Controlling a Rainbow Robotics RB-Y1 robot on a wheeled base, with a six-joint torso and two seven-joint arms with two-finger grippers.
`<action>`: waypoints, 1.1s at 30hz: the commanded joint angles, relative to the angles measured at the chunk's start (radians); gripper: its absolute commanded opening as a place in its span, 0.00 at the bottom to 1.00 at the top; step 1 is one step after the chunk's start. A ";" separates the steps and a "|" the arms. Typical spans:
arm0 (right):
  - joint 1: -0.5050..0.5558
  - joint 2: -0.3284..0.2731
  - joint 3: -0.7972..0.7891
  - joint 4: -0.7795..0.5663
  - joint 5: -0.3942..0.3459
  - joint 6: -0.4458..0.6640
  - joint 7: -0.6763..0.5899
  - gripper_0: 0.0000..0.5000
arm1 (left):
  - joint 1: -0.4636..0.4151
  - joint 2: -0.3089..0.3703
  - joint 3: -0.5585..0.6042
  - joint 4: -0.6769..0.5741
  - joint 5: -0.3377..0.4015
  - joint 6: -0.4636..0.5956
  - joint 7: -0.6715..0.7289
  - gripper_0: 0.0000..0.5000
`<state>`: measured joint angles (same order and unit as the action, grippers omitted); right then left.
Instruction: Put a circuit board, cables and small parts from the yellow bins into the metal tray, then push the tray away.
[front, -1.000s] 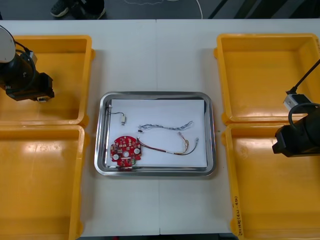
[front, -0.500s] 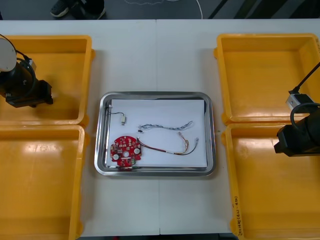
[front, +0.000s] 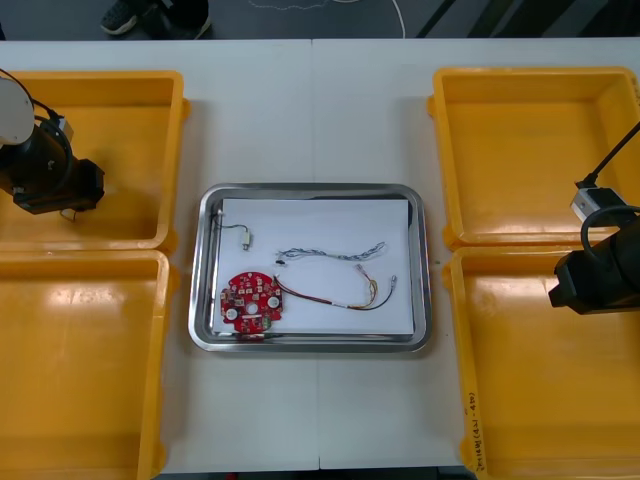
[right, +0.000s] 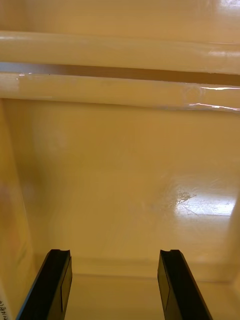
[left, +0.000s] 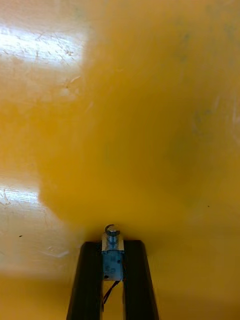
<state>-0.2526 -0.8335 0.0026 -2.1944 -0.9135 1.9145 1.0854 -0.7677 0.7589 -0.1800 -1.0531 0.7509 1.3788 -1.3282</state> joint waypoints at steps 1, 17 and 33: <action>0.012 0.004 -0.035 -0.005 -0.002 -0.006 0.027 1.00 | 0.024 -0.024 0.001 -0.004 -0.016 -0.009 -0.078 0.00; 0.012 0.004 -0.035 -0.005 -0.002 -0.006 0.027 1.00 | -0.021 0.013 0.145 -0.211 -0.025 0.200 -0.057 0.00; 0.012 0.004 -0.035 -0.005 -0.002 -0.006 0.027 1.00 | -0.050 0.059 0.197 -0.395 -0.002 0.430 -0.005 0.00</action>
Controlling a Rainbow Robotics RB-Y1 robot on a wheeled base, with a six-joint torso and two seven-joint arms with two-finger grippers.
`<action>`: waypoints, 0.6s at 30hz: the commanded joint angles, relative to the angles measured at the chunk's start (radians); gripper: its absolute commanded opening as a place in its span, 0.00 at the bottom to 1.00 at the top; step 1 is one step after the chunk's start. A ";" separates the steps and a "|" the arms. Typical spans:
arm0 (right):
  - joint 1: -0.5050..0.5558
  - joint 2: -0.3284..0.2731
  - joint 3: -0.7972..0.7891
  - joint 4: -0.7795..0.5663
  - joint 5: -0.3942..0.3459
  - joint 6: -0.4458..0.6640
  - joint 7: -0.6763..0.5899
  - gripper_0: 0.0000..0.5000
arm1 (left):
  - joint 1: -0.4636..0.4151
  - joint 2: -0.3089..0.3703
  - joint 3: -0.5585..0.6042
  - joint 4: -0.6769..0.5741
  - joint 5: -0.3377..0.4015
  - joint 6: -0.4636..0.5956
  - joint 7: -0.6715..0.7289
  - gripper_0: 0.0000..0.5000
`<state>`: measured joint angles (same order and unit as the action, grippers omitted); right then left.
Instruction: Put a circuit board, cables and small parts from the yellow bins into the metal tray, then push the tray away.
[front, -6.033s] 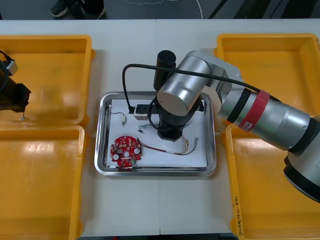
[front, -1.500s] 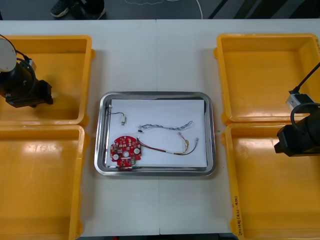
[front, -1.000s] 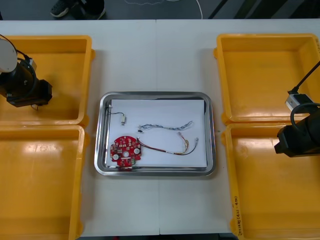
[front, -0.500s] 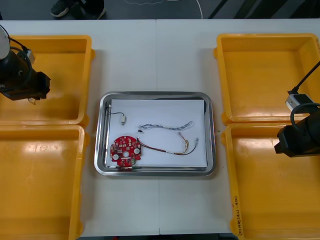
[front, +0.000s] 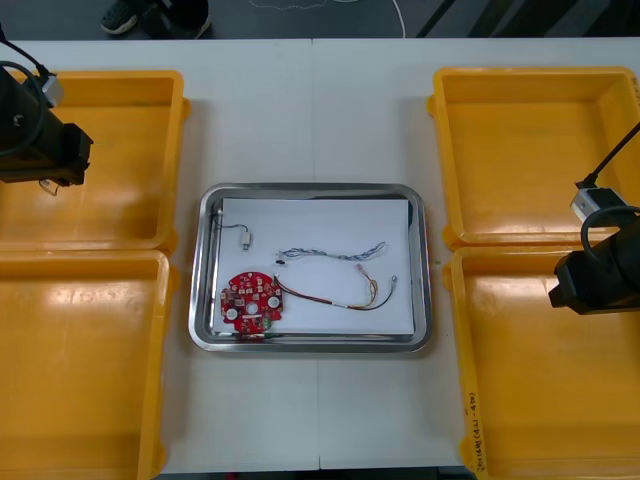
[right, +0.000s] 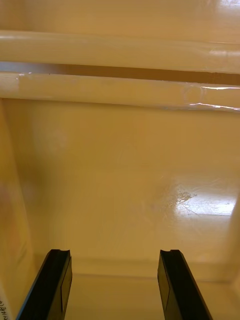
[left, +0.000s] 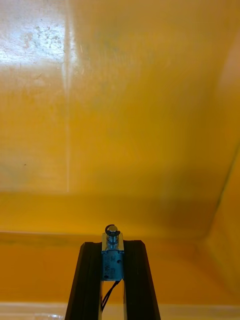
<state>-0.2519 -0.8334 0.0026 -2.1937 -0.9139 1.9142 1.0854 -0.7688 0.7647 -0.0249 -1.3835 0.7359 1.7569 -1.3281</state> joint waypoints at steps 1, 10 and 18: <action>0.011 0.004 -0.035 -0.006 -0.002 -0.006 0.027 1.00 | -0.053 0.053 0.048 -0.075 0.016 0.069 -0.002 0.00; 0.011 0.004 -0.035 -0.006 -0.002 -0.006 0.027 1.00 | -0.086 0.057 0.054 -0.150 0.036 0.163 0.033 0.00; 0.011 0.004 -0.035 -0.006 -0.002 -0.006 0.027 1.00 | -0.122 0.057 0.040 -0.172 0.056 0.163 0.069 0.00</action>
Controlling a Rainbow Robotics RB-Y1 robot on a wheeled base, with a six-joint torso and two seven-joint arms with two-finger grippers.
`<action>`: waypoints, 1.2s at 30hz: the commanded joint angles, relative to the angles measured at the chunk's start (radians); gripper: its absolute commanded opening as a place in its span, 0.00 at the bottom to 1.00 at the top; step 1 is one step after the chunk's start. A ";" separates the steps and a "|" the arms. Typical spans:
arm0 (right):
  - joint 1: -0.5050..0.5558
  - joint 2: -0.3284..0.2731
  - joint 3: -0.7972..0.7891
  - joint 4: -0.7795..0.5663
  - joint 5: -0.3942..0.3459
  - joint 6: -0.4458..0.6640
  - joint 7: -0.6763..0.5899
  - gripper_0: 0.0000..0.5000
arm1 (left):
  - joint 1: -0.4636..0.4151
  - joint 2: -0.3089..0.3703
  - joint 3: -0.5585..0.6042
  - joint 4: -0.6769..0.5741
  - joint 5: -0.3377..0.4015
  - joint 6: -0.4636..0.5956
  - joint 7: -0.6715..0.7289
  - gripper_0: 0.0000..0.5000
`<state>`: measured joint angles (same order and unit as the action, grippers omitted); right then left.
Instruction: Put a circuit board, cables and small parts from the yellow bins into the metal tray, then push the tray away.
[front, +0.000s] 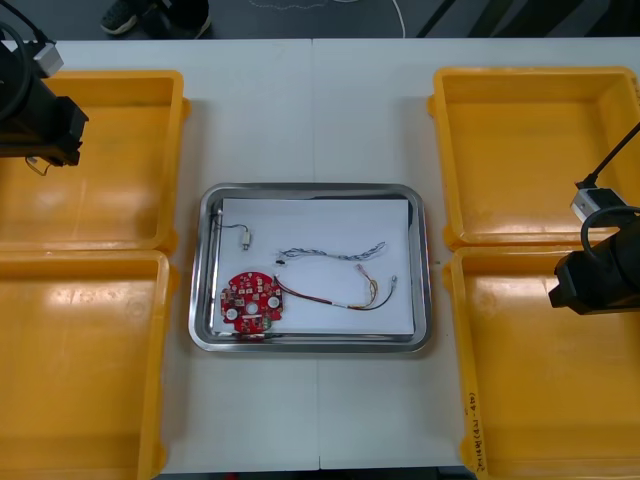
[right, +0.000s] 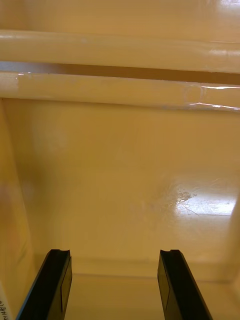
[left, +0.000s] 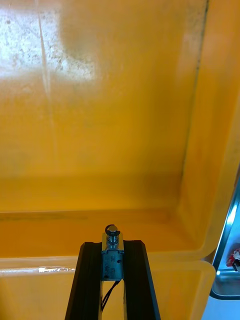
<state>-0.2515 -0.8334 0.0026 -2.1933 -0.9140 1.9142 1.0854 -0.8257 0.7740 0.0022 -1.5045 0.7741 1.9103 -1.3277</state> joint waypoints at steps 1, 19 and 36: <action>0.011 0.004 -0.035 -0.006 -0.002 -0.006 0.027 1.00 | -0.067 0.048 0.007 -0.054 0.019 0.010 0.076 0.00; 0.011 0.004 -0.035 -0.006 -0.002 -0.006 0.027 1.00 | -0.125 -0.079 -0.136 -0.143 0.056 0.010 0.401 0.00; 0.011 0.004 -0.035 -0.006 -0.002 -0.006 0.027 1.00 | -0.124 -0.340 -0.242 -0.152 -0.121 0.010 0.438 0.00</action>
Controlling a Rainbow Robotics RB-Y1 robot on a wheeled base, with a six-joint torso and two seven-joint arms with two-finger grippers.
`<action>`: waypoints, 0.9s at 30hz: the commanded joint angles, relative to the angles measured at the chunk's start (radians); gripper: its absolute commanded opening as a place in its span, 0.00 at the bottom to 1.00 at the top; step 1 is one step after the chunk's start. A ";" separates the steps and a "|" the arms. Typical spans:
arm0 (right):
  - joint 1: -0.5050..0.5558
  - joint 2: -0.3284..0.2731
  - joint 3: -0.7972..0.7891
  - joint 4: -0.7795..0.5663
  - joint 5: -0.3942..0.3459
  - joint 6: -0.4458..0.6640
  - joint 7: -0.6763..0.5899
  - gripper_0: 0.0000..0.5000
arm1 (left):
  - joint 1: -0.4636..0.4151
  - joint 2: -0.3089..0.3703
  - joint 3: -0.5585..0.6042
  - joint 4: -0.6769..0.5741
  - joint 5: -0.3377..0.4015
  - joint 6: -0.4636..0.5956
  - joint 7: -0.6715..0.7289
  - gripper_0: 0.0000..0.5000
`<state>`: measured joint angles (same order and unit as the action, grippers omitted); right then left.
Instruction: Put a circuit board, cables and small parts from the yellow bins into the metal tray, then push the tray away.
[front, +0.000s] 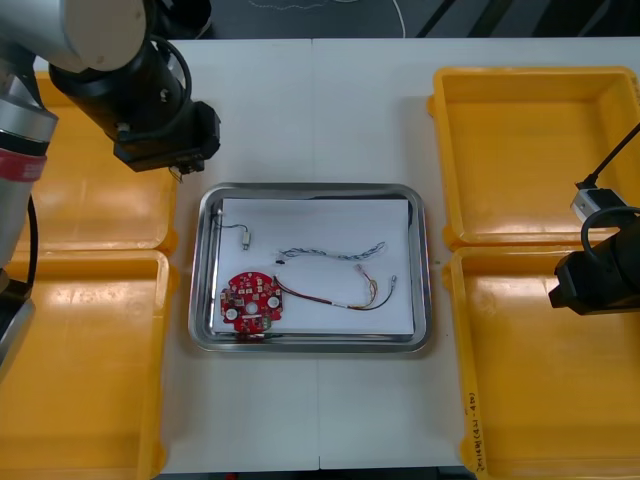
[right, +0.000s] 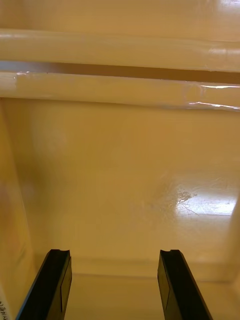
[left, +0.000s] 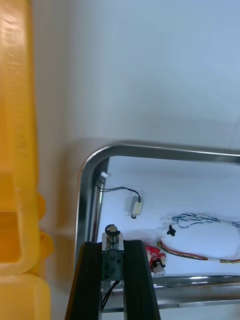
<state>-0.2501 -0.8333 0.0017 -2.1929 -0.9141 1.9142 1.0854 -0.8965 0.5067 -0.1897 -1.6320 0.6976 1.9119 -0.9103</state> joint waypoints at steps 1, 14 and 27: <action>0.009 0.003 -0.034 -0.007 -0.002 -0.006 0.027 1.00 | -0.053 -0.082 -0.051 -0.022 -0.049 0.008 0.021 0.00; 0.009 0.003 -0.034 -0.007 -0.002 -0.006 0.027 1.00 | -0.052 -0.171 -0.160 0.080 -0.115 0.003 0.038 0.00; 0.009 0.003 -0.034 -0.007 -0.002 -0.006 0.027 1.00 | 0.001 -0.208 -0.201 0.146 -0.153 -0.131 0.036 0.00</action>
<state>-0.2498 -0.8333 0.0013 -2.1927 -0.9141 1.9142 1.0854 -0.8955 0.3300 -0.3638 -1.4684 0.5696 1.8134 -0.9102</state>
